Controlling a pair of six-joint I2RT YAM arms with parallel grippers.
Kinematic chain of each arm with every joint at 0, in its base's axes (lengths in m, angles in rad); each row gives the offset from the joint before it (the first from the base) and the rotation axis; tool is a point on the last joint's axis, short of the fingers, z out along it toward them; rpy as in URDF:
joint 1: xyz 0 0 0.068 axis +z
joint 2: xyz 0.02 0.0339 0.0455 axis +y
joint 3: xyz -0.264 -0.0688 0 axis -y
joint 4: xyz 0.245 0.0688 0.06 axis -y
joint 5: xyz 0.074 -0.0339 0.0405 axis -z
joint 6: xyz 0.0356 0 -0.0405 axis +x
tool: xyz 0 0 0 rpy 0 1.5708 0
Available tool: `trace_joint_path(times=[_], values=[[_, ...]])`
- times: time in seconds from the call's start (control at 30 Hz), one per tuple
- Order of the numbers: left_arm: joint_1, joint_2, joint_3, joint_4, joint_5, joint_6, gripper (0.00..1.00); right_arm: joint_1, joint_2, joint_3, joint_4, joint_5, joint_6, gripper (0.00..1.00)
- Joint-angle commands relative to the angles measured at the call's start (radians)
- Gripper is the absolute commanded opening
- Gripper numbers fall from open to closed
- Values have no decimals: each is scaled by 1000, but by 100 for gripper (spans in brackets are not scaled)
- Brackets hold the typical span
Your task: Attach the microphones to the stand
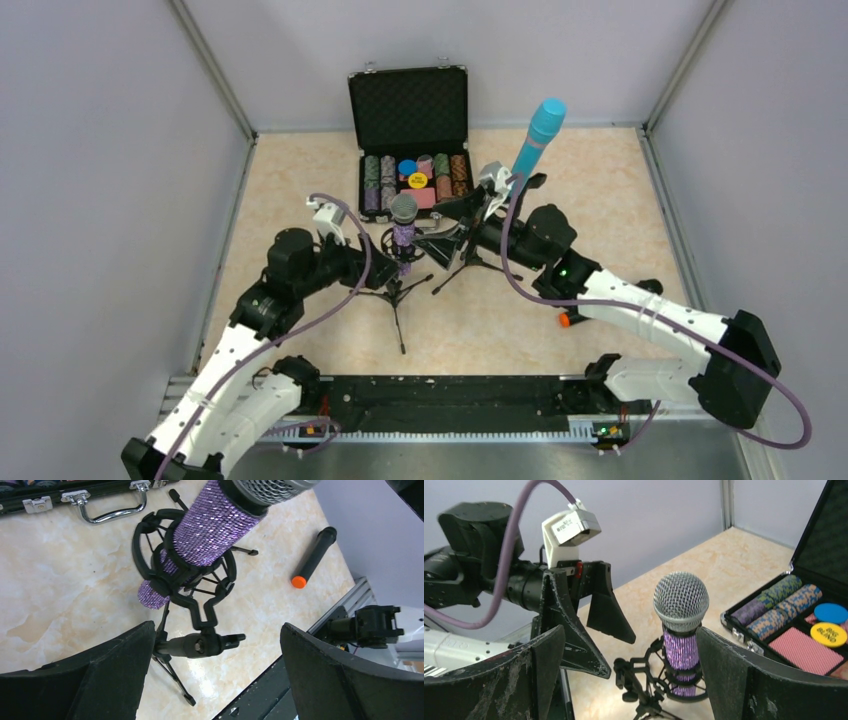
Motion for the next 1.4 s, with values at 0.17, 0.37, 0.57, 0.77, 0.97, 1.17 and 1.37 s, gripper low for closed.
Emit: trace_joint_path(times=[0.17, 0.37, 0.57, 0.77, 0.97, 1.17, 1.37], values=[[-294, 102, 120, -80, -471, 86, 99, 10, -51, -39, -42, 30, 24, 99], [-399, 194, 137, -78, -621, 107, 94, 10, -60, -49, -52, 47, 20, 99], [-465, 261, 165, -73, -719, 134, 75, 10, -62, -55, -57, 62, 18, 99], [-488, 283, 178, -86, -736, 149, 23, 9, -66, -55, -60, 73, 16, 99], [-488, 240, 160, -80, -761, 137, 0, 10, -68, -61, -61, 77, 15, 99], [-488, 214, 165, -74, -827, 133, 0, 9, -70, -62, -61, 78, 16, 99], [-488, 195, 192, -48, -927, 156, 0, 10, -69, -65, -62, 79, 24, 99]])
